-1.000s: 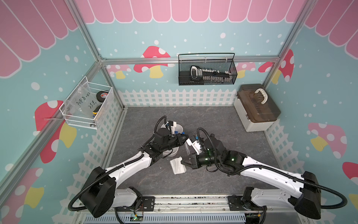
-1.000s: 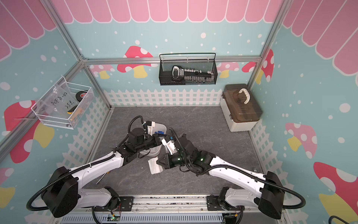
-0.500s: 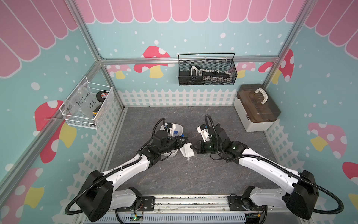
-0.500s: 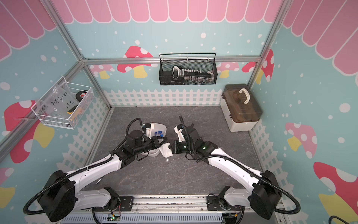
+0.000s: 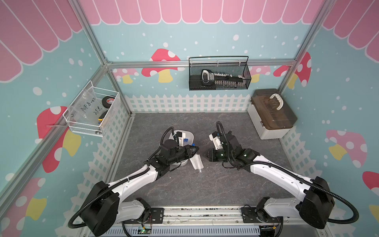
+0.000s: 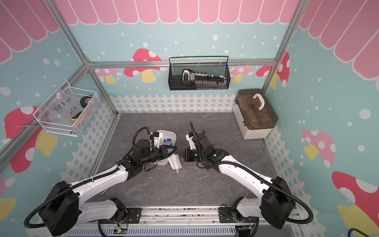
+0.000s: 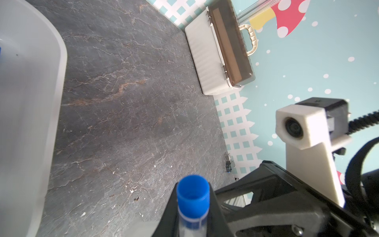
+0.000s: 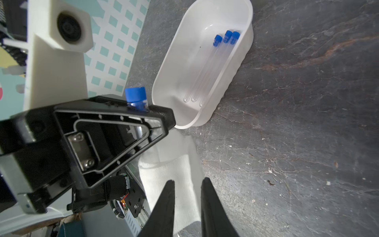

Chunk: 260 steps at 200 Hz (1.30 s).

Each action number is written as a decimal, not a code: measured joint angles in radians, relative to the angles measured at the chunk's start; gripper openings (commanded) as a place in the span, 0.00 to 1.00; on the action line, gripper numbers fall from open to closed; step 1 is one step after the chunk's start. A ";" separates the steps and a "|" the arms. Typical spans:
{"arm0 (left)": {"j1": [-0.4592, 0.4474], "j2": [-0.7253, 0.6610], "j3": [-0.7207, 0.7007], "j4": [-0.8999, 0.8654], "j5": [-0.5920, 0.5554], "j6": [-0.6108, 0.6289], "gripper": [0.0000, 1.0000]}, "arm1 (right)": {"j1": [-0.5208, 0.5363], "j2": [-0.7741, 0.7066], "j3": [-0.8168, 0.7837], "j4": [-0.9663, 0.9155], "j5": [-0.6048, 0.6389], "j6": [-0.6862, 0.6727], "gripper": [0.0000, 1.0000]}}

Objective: Wipe the exteriors of test tubes
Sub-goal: Place the cleaning item in the test tube, then wipe the dirt from the test tube.

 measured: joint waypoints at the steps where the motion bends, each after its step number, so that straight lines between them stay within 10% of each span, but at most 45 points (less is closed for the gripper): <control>1: 0.000 0.000 -0.001 0.001 0.000 -0.001 0.15 | 0.000 0.000 0.000 0.000 0.000 -0.002 0.30; 150: 0.000 -0.002 -0.005 0.014 -0.001 -0.011 0.15 | 0.114 -0.001 -0.021 0.034 -0.021 -0.010 0.43; 194: 0.000 -0.002 -0.005 0.014 0.000 -0.011 0.15 | 0.126 0.075 -0.026 0.097 -0.024 -0.012 0.22; 260: 0.005 -0.002 0.002 0.010 -0.001 -0.011 0.15 | 0.119 0.092 -0.027 0.137 -0.023 -0.064 0.17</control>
